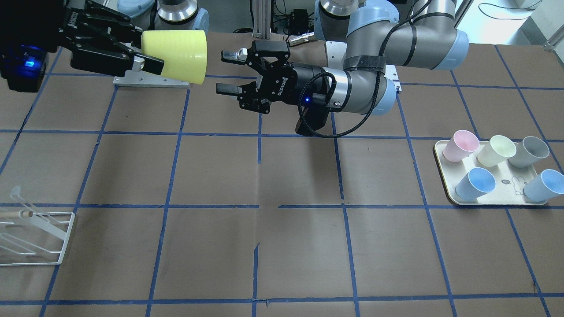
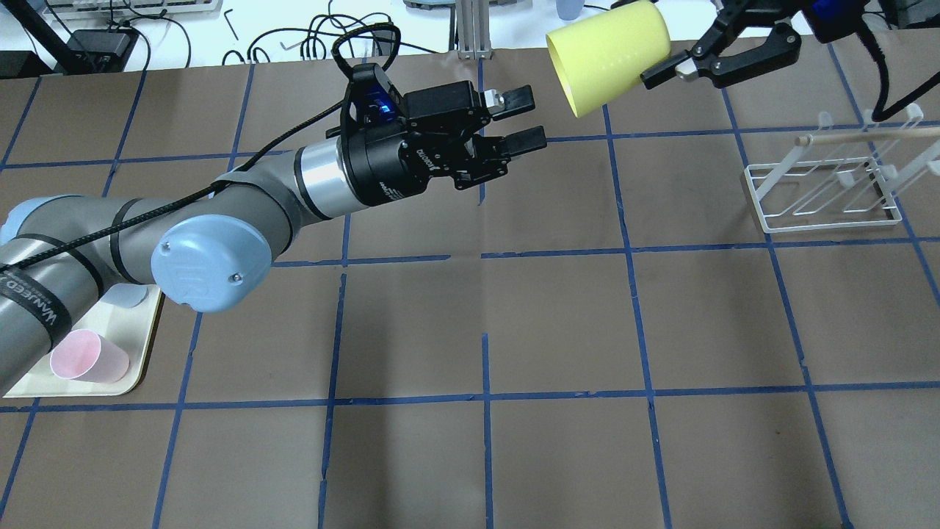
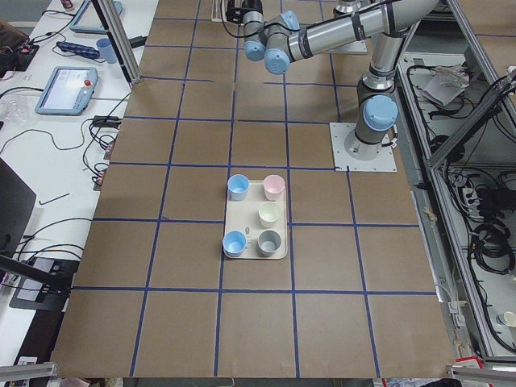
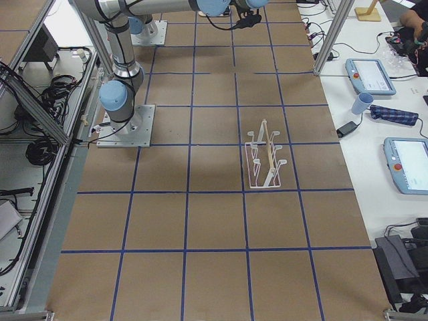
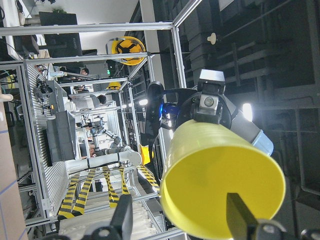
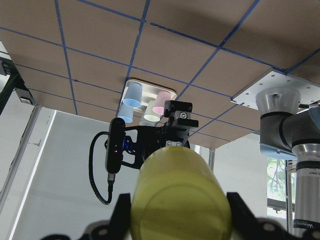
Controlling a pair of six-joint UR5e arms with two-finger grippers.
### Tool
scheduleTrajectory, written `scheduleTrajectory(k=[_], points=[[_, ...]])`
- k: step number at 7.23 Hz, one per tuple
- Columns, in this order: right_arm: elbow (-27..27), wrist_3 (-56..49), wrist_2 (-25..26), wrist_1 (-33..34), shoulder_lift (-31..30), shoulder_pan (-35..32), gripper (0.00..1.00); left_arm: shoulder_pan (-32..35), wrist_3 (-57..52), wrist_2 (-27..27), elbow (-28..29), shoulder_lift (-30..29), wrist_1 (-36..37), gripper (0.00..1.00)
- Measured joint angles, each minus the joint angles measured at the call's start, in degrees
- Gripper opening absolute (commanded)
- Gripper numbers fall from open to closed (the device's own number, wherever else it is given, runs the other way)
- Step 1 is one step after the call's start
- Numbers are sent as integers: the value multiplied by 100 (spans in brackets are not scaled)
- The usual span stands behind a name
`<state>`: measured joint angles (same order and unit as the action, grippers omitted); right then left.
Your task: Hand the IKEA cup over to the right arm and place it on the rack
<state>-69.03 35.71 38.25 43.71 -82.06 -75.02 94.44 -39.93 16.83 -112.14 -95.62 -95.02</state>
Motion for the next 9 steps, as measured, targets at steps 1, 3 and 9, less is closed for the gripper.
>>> scheduleTrajectory(k=[1,3,9], points=[[54,-138,299,144,-10,134,44,-83,51,-206,1,39,3,72],[108,-260,1340,666,-81,217,32,-406,128,-1278,32,87,28,73],[-191,-1176,3919,1964,-230,-255,11,-905,1274,-6692,1188,146,247,92]])
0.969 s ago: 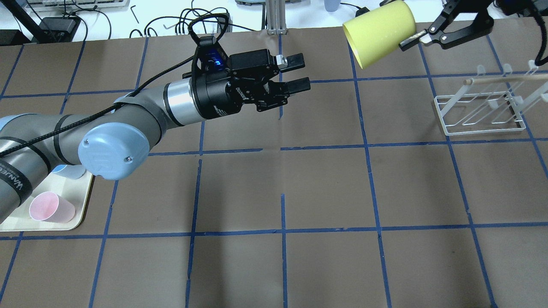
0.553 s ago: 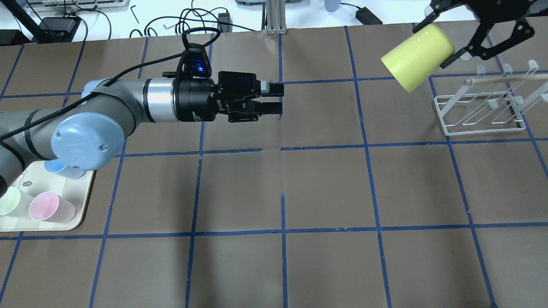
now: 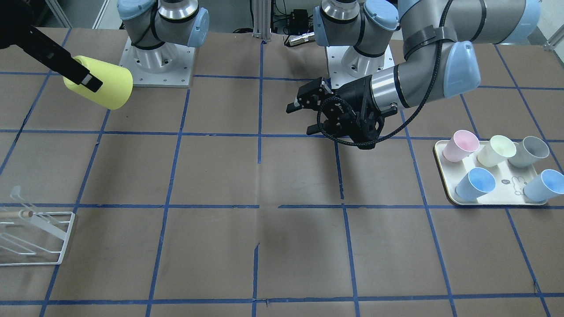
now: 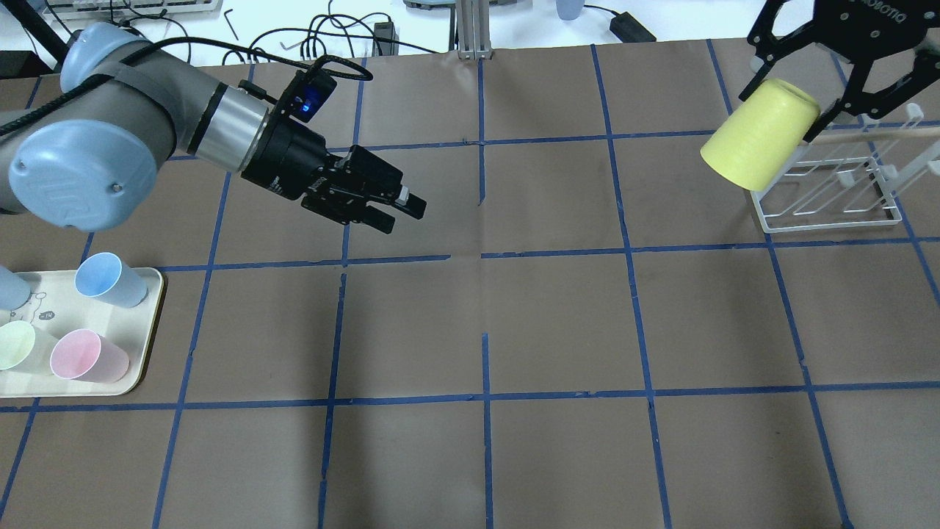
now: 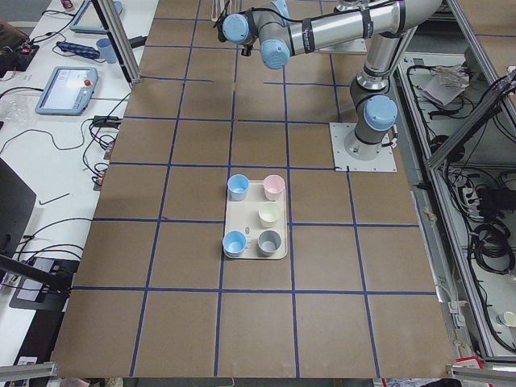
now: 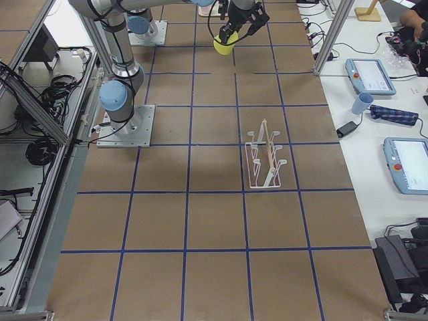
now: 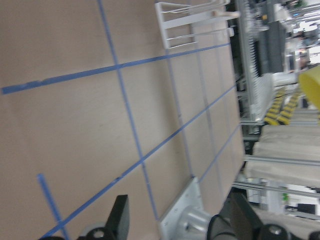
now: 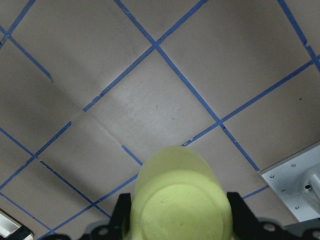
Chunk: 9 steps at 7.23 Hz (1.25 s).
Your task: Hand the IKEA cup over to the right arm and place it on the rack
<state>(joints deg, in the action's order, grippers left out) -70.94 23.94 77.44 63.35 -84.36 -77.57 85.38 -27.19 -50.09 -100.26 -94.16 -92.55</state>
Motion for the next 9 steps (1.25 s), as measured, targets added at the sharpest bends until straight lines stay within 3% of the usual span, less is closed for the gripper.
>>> scheduleTrajectory(k=[1,2,4,6,9], points=[[-335,-59,248,497,22,-106,11,10,237,-1087,109,8,295,100],[-777,-175,441,1112,10,-155,11,42,507,-2046,154,30,664,100],[-1512,-739,959,2298,19,-172,12,95,892,-3242,240,166,994,100],[-1777,-1776,1426,3182,103,-114,12,283,1425,-4077,391,342,1024,100],[-1825,-3411,1669,3866,277,520,9,651,2569,-4351,619,421,995,100]])
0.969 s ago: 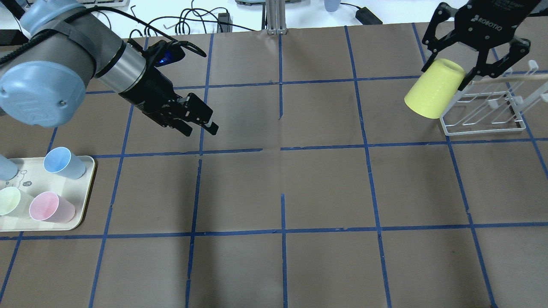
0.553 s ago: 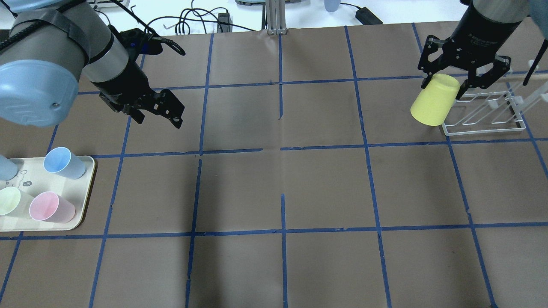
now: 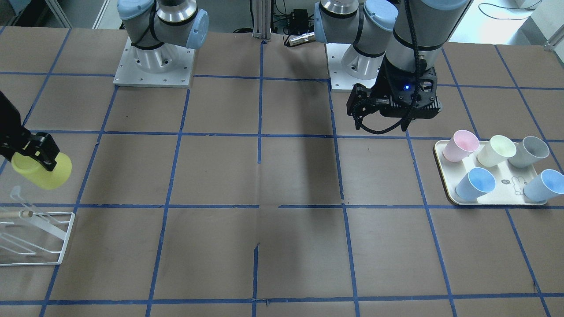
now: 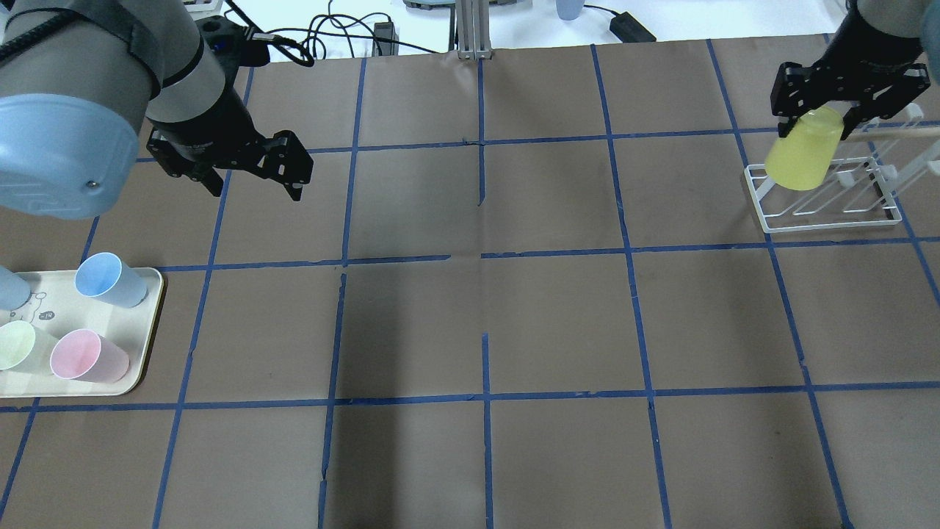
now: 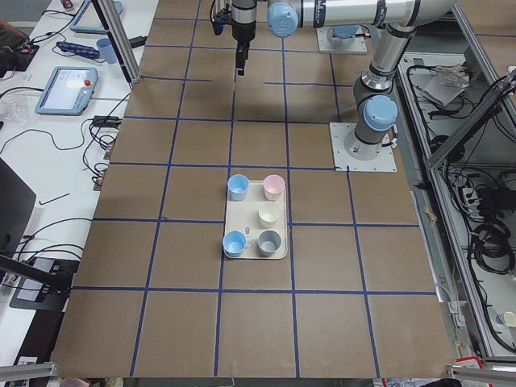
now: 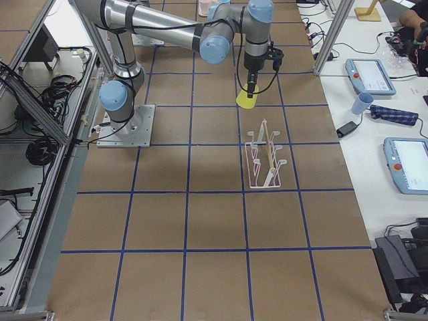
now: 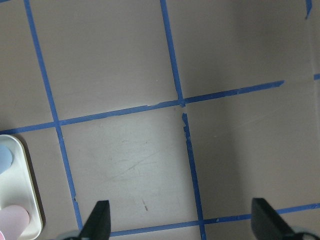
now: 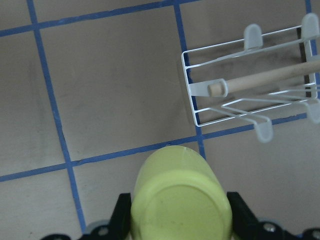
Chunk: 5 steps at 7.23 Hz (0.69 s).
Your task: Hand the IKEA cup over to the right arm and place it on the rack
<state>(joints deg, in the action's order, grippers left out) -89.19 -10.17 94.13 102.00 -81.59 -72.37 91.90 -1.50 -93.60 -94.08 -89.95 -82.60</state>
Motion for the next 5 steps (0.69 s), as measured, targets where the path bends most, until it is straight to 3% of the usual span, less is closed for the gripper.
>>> scheduleTrajectory(k=[3,5], points=[[-113,-1349,-62,619,213,623,4,212,178,3,151,4,-14,100],[-191,-1561,-187,815,332,772,4,243,179,13,116,52,-4,100]])
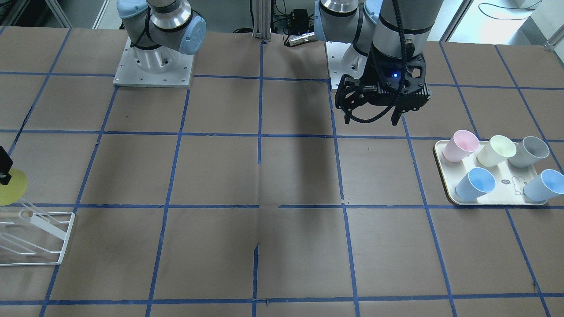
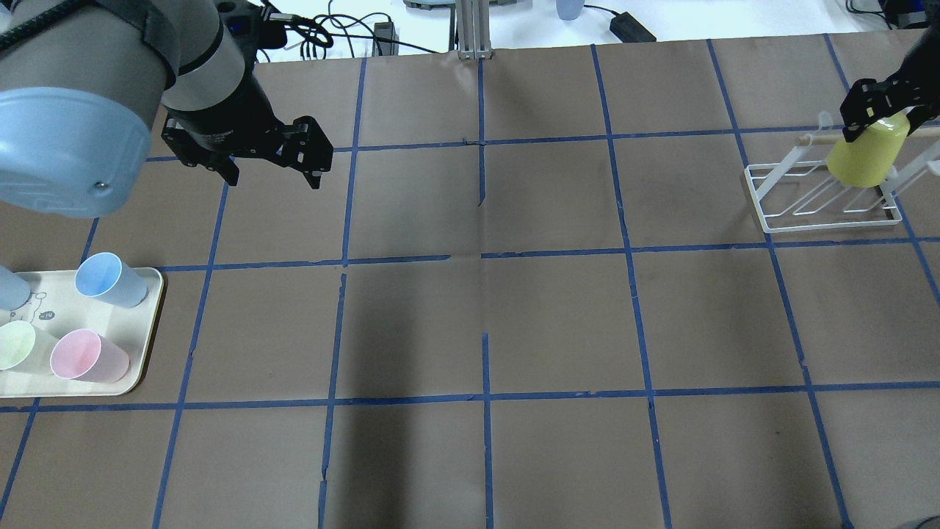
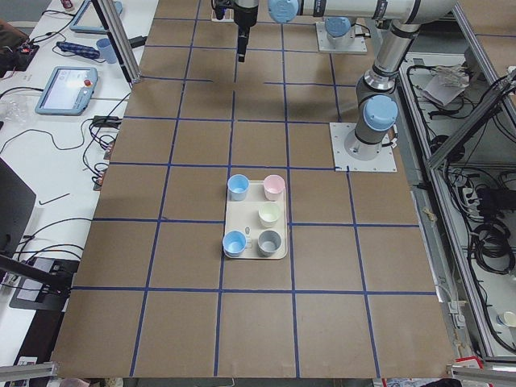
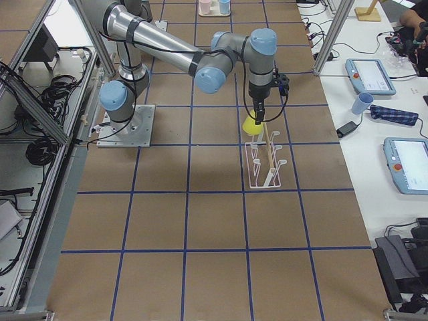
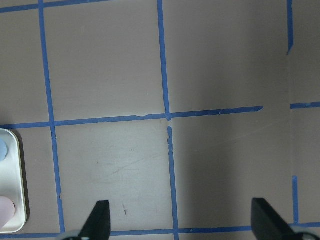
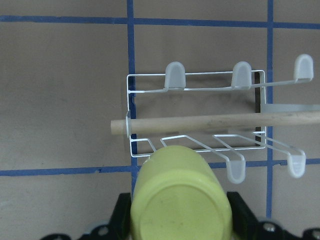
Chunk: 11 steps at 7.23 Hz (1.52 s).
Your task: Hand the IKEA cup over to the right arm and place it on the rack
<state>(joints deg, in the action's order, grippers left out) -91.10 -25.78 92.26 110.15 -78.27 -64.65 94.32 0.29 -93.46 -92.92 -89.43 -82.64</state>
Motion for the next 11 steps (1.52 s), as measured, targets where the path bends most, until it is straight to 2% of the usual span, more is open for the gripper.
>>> scheduleTrajectory(k=[5,6,8,9,10,11], points=[[-330,-51,-277,472,71,28,6,-2,-15,-36,-50,48,44,100],[-358,-75,-264,505,81,30,9,-2,-16,-39,-50,48,50,100],[-455,-136,-249,633,136,37,24,-4,-18,-55,-34,47,32,100],[-480,-184,-239,756,185,39,38,-25,-26,-49,11,44,-22,100],[-490,-226,-232,822,241,40,57,-72,-57,7,48,43,-59,100],[-493,-246,-232,854,297,43,100,-142,-211,125,64,55,-69,100]])
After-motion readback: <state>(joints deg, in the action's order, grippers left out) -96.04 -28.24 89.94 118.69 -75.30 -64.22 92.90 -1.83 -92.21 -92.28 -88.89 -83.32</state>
